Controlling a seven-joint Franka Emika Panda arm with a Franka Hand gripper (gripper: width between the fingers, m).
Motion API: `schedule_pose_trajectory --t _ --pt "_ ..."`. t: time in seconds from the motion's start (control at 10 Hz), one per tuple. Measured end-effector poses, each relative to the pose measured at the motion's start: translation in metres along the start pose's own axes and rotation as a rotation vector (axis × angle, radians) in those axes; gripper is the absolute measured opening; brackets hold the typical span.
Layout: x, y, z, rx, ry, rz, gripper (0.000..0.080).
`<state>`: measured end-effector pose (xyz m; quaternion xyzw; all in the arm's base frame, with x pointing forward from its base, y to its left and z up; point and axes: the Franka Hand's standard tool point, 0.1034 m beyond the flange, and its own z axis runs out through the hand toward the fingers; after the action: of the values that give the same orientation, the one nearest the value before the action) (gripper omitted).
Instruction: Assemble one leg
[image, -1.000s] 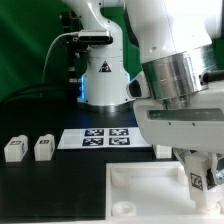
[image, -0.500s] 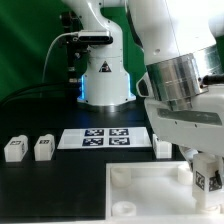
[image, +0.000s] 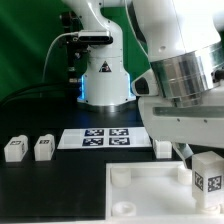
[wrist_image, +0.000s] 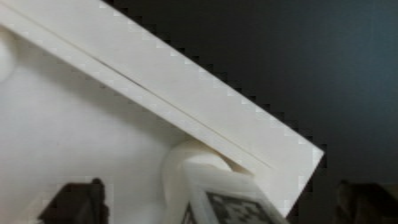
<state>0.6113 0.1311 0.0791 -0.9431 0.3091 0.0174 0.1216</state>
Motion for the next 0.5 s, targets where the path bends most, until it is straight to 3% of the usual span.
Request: schedule_pose_trajectory --t 0.4,0.5 --pt "0.004 0.0023 -0.0012 -0.004 0.009 -0.422 0.0648" --pt "0.0046 0.0004 -0.0044 -0.05 0.0 -0.586 0.0648"
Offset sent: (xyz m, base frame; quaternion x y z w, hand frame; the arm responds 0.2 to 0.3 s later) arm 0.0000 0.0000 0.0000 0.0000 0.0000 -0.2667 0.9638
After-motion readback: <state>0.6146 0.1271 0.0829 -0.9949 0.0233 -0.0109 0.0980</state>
